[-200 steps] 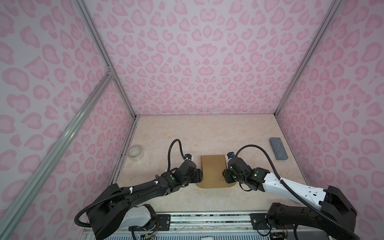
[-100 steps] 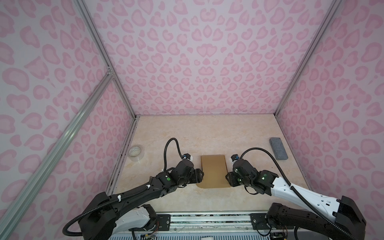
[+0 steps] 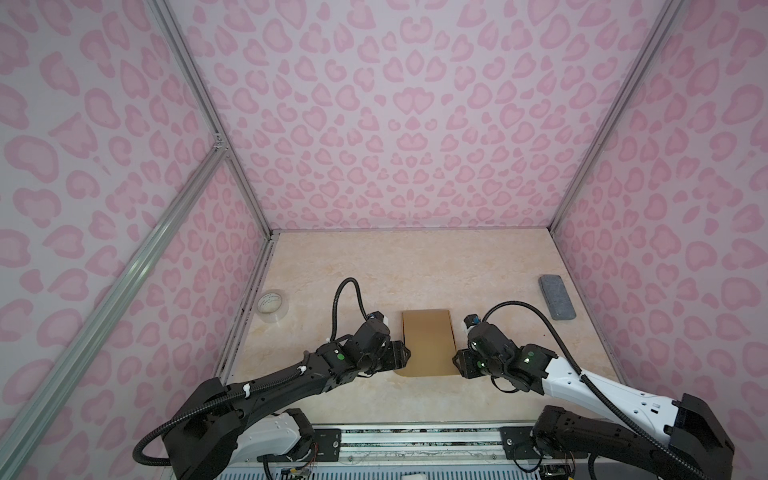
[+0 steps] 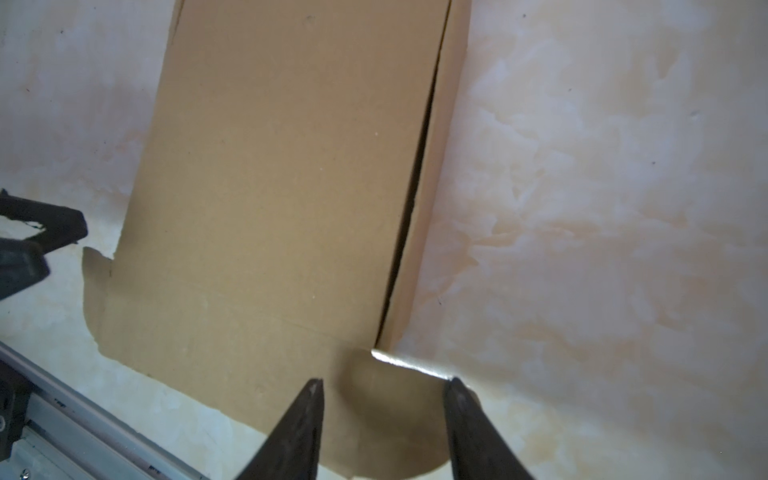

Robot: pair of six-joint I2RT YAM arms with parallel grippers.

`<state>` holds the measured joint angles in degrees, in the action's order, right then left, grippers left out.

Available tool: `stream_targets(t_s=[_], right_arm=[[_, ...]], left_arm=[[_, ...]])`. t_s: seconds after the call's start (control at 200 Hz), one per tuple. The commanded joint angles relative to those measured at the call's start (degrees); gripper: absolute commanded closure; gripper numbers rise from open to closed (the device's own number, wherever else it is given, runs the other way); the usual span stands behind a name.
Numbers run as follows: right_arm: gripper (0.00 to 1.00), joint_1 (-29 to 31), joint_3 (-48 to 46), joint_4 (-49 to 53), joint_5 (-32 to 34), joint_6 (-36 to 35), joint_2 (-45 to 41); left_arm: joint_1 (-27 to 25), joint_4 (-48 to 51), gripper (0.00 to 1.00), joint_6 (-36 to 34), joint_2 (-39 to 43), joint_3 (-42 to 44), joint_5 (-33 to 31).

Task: Fold the paper box

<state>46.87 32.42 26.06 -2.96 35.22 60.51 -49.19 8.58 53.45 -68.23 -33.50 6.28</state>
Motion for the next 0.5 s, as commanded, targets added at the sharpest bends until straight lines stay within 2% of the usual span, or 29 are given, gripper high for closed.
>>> stream_targets(t_s=[0.0,0.495], right_arm=[[0.5,0.0,-0.4,-0.5,-0.7,0.4,0.6],[0.5,-0.4,-0.8,-2.3,-2.6,0.6,2.8]], left_arm=[[0.1,-1.1,0.3,0.5,0.5,-0.9,0.5],[-1.1,-1.4,0.31,0.6,-2.7,-3.0,1.7]])
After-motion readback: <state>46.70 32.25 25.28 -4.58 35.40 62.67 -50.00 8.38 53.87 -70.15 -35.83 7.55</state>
